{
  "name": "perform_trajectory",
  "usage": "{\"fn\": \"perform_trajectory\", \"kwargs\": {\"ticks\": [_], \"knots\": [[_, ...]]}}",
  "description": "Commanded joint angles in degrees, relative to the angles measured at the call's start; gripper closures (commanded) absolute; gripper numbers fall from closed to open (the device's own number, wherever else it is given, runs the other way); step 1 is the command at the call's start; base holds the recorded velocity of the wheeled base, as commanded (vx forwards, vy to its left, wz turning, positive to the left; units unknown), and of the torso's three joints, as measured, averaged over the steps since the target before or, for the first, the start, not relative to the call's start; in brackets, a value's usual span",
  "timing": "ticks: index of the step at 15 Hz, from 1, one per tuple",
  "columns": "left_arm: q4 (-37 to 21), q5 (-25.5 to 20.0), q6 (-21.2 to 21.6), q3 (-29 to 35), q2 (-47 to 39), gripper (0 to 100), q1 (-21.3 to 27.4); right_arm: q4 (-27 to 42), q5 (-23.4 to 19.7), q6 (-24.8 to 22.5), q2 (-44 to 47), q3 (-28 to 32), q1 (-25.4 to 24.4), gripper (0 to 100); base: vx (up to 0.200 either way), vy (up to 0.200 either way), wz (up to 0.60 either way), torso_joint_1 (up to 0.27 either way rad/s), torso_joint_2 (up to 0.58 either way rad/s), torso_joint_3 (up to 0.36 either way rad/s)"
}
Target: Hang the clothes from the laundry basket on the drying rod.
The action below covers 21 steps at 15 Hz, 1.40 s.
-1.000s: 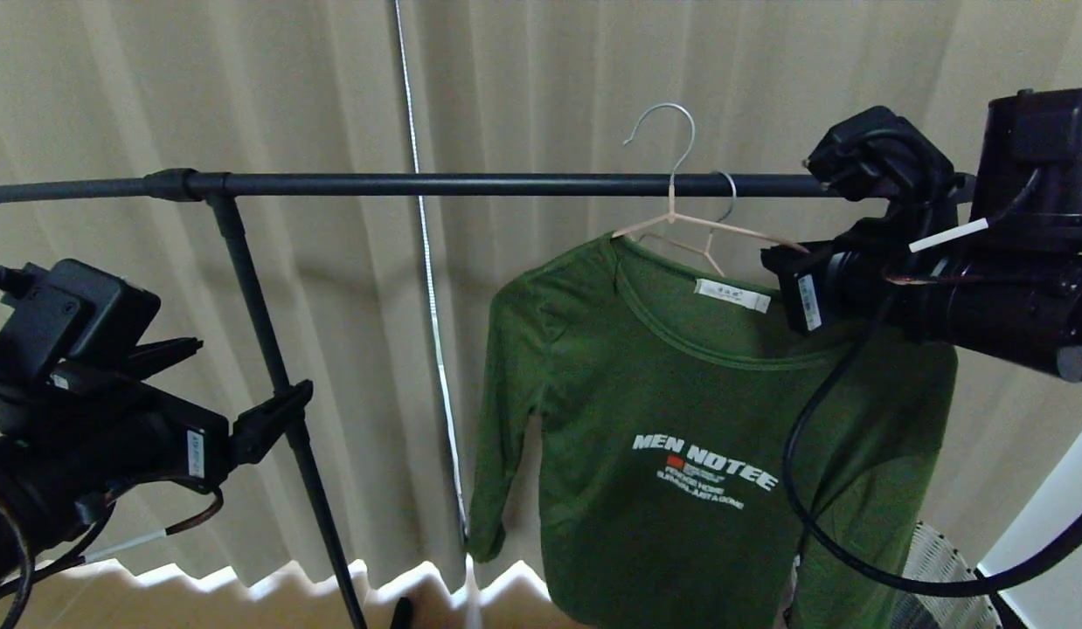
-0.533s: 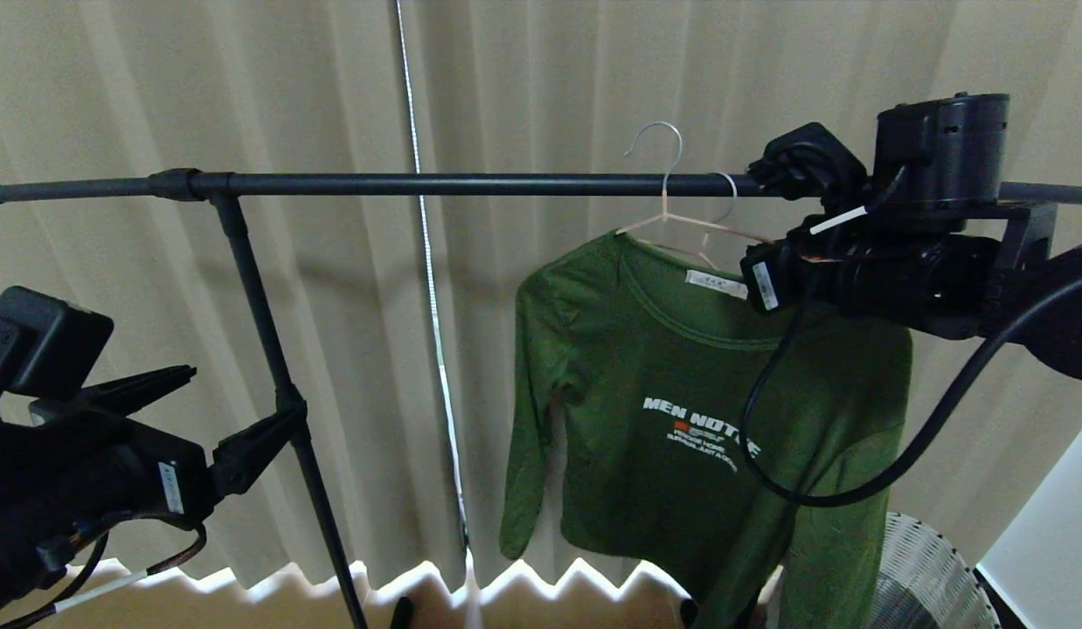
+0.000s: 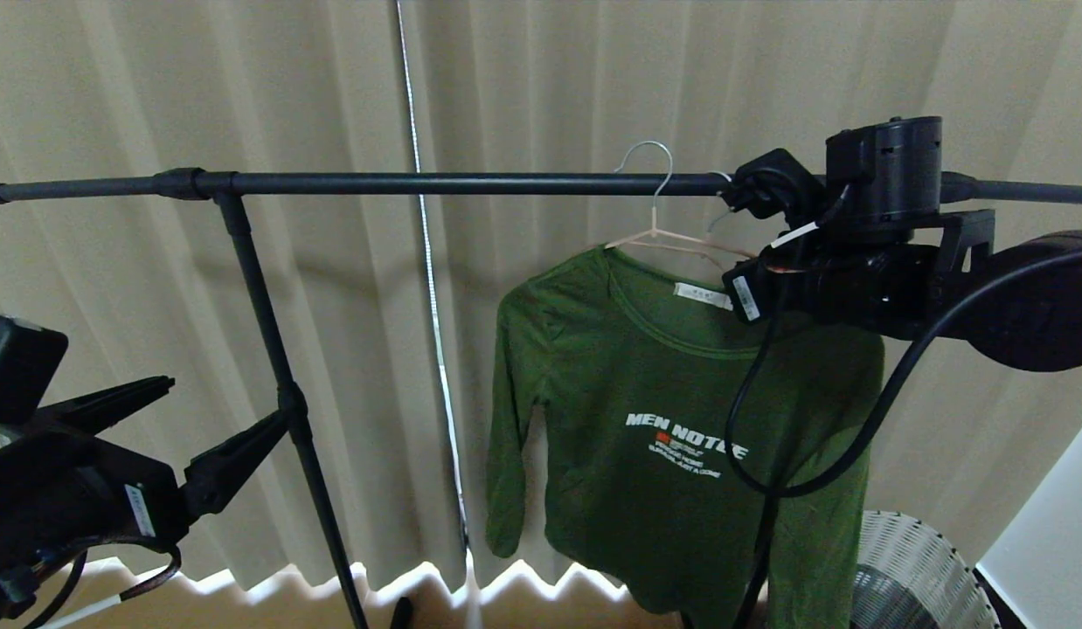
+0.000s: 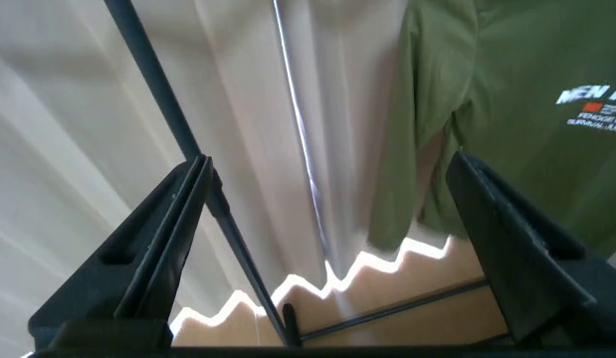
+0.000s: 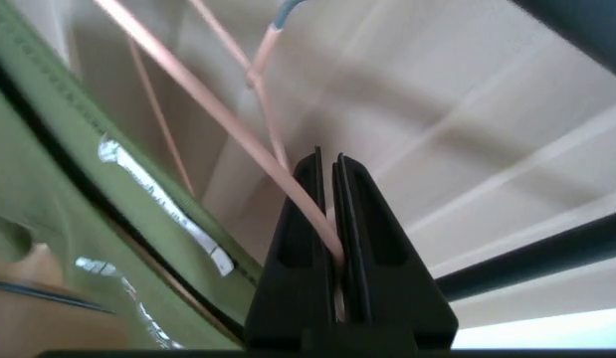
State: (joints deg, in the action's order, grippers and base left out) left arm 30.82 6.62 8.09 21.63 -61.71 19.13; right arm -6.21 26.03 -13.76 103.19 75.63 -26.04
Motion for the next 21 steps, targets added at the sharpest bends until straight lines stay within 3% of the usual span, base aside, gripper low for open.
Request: {"fn": "perform_trajectory", "kwargs": {"ticks": [1,5,9,17,18,21], "knots": [[0.03,0.06,-0.01,0.17,0.01,0,-0.05,0.05,0.08,-0.12,0.08,0.04,-0.42,100,0.0,0.0,0.0,0.0,0.0,0.0],[0.03,0.15,0.08,0.61,-0.25,0,-0.23,2.95,0.43,-0.12,0.25,1.89,-2.88,100,0.0,0.0,0.0,0.0,0.0,0.0],[0.03,0.41,0.08,0.61,0.01,0,-0.23,10.25,0.69,-0.12,1.66,7.16,-5.25,100,0.0,0.0,0.0,0.0,0.0,0.0],[-0.06,0.41,0.08,0.43,0.01,0,-0.41,10.86,0.87,-0.12,3.42,8.74,-7.62,100,0.0,0.0,0.0,0.0,0.0,0.0],[-0.06,0.5,0.08,0.43,0.01,0,-0.41,10.86,0.78,-0.04,3.24,8.66,-7.62,0,0.0,0.0,0.0,0.0,0.0,0.0],[-0.06,0.59,0.08,0.17,0.1,0,-0.76,10.25,0.6,0.58,2.54,7.78,-7.62,0,0.0,0.0,0.0,0.0,0.0,0.0]]}}
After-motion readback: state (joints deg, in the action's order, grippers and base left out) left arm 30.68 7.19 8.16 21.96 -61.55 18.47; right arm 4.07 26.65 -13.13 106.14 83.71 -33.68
